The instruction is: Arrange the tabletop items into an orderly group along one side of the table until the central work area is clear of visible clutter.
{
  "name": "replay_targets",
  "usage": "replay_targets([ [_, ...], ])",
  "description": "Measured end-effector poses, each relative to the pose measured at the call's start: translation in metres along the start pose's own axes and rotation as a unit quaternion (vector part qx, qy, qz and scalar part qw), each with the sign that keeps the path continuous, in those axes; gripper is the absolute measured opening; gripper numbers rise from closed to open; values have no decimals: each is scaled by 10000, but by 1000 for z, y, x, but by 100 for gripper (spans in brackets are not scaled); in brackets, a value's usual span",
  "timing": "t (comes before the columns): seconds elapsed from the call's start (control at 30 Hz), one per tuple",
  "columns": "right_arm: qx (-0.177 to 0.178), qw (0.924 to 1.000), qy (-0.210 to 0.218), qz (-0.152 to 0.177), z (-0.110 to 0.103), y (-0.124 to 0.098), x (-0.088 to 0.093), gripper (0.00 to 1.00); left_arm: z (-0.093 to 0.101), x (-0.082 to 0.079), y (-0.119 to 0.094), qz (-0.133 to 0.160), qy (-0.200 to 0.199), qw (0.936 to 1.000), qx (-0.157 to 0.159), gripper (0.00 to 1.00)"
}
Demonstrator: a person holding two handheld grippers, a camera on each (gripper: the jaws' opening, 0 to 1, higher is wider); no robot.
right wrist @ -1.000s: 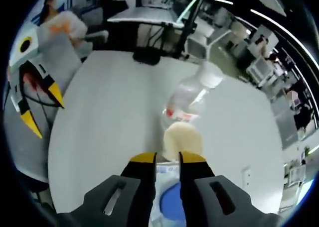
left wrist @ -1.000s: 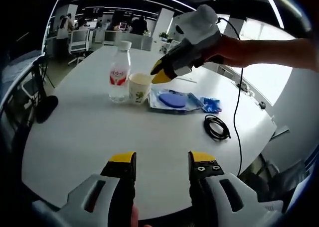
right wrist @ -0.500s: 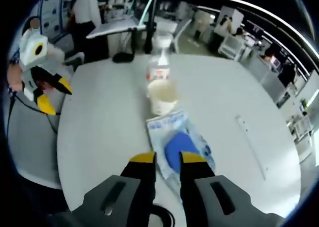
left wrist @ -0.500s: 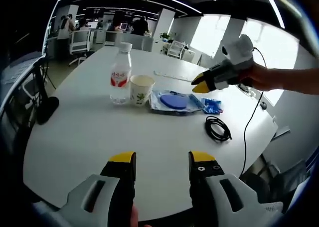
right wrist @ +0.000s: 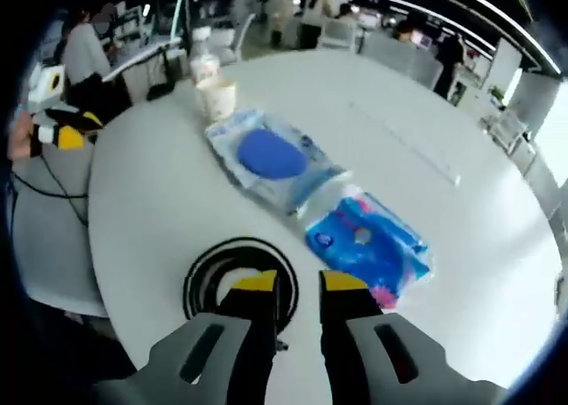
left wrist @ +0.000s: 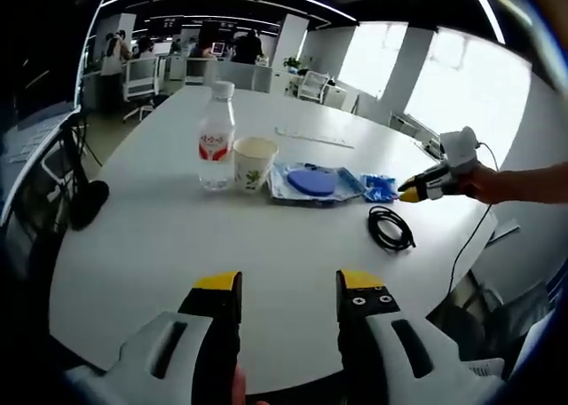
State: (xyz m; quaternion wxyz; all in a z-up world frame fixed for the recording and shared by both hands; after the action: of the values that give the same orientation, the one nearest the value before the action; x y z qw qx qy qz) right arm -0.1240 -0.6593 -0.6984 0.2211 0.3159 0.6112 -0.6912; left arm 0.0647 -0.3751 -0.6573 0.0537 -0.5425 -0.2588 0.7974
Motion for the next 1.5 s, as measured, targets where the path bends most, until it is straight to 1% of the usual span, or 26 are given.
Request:
replay_targets([
  [0.1, 55, 9996, 280, -14, 1, -2, 14, 15, -1, -1, -2, -7, 6, 10000, -25, 42],
  [0.23, 97, 9985, 534, 39, -3, -1, 21, 15, -1, -1, -3, -17, 17, 10000, -45, 42],
  [0.37, 97, 9968, 787, 102, -8, 3, 24, 14, -2, 0, -6, -46, 36, 10000, -79, 42],
  [0.57, 25, 9959, 903, 91, -17, 11, 28, 15, -5, 0, -12, -80, 57, 9998, -144, 42],
  [0.8, 3, 9956, 937, -7, -19, 16, 36, 14, -6, -5, -15, -40, 76, 9998, -188, 42],
  [0.93, 19, 9949, 1009, -2, -19, 18, 37, 13, -4, -12, -16, -4, 129, 9998, -174, 42],
  [1.07, 95, 9954, 945, -136, -18, 21, 42, 8, -7, -14, -16, 22, 129, 9997, -198, 42],
  [1.13, 90, 9935, 1130, -58, -18, 21, 41, 7, -6, -15, -17, 33, 113, 9997, -215, 42],
  [1.3, 146, 9928, 1189, -17, -19, 22, 39, 4, -6, -12, -19, 32, 70, 9996, -254, 42],
  [1.5, 131, 9927, 1199, 31, -20, 25, 29, 3, -5, -9, -19, 23, 43, 9997, -252, 42],
])
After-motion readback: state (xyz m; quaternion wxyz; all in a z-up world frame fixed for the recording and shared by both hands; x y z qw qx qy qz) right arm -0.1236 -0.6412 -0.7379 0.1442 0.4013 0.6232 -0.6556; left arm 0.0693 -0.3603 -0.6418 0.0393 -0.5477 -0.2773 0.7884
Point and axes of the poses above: the point that each gripper's makers call its tool centre point, and the gripper's own axes: y roughly forward along the fingers, z roughly to its right, x roughly out of its underside, the point moved 2 cm from there along -y, roughly backward along the fingers, and after that the axes turned 9 degrees about z, right-handed, at the moved point
